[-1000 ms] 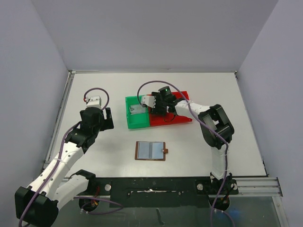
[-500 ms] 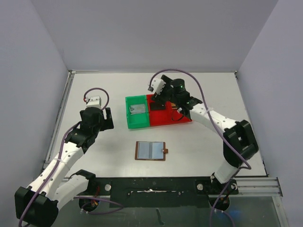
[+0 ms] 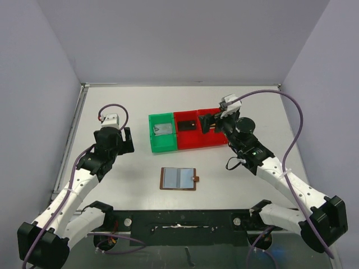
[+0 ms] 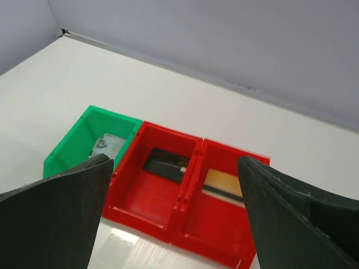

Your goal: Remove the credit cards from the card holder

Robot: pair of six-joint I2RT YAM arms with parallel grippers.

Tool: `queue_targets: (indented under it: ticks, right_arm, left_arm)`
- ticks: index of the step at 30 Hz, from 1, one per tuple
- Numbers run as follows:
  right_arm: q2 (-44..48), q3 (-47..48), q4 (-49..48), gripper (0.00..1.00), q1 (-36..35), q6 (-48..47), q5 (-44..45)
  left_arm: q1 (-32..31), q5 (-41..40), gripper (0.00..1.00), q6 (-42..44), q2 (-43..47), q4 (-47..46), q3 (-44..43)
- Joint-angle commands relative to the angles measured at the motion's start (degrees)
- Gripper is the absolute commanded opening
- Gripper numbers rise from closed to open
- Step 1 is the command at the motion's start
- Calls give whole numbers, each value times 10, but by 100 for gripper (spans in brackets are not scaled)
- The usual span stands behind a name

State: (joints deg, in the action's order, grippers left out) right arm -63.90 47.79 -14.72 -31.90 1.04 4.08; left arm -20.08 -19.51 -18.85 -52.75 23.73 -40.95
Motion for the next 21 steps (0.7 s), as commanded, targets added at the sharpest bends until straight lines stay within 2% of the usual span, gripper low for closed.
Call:
queue_targets:
  ticks: [1,3,4,6,9,13,15,19,21]
  right_arm:
    - [57,-32,79,98,3,209,82]
    - [82,-49,119,98,3,288,99]
    - [93,-63,119,98,3,296,79]
    - [114,-100,101,98,3,309,31]
    - [128,-147,72,98,3,381,-30]
    - [96,-184,32,98,-25,475,-98]
    - [71,-174,55,99,-83,487,-38]
    - [-1,-101,177,98,-239,523,187]
    - [-50,-57,252,97,-278,559,250]
  left_arm:
    - [4,-10,80,1,6,-25,-8]
    - [5,-9,80,0,5,-25,-9]
    - [5,-9,80,0,6,-25,-9]
    - [5,-10,80,0,5,-25,-8]
    - [5,-12,80,0,4,-25,-9]
    - [5,-12,80,0,2,-26,-8]
    - [5,-10,80,0,0,-26,-9]
    - [7,-7,80,-1,-1,-25,-10]
    - [7,-9,80,0,1,-25,-9]
